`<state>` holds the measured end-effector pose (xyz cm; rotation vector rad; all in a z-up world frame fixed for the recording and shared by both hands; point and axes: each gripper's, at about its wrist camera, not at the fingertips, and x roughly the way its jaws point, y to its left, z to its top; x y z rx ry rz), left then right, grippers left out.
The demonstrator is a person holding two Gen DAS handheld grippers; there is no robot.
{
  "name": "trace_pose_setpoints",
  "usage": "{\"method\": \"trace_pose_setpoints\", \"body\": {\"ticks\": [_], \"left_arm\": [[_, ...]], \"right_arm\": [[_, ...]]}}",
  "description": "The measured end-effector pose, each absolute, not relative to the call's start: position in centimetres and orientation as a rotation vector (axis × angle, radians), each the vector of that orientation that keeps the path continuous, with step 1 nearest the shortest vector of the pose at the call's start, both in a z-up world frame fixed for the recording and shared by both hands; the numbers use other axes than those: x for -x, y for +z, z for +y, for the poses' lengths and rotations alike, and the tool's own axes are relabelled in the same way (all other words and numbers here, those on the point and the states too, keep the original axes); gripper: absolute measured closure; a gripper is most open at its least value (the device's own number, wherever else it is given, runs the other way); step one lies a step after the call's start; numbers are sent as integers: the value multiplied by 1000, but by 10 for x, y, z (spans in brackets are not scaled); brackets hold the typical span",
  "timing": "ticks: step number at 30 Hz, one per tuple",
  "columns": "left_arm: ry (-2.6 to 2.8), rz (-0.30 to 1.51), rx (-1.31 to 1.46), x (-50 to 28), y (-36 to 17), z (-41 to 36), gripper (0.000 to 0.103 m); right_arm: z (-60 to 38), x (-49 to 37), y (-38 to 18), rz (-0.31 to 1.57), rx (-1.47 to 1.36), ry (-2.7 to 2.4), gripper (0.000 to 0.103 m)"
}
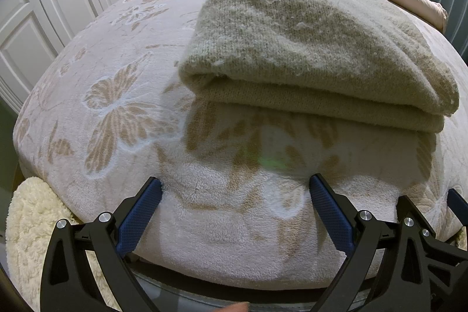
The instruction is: Fold small clothes
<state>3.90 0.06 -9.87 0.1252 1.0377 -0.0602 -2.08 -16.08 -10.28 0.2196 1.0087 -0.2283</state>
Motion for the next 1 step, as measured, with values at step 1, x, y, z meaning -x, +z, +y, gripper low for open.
{"method": "trace_pose_setpoints", "body": {"ticks": [1], "left_arm": [[-60,1038,-125,-39,-99,1,5]], "right_arm": [[-161,21,-103,1009,-218,-228,5]]}}
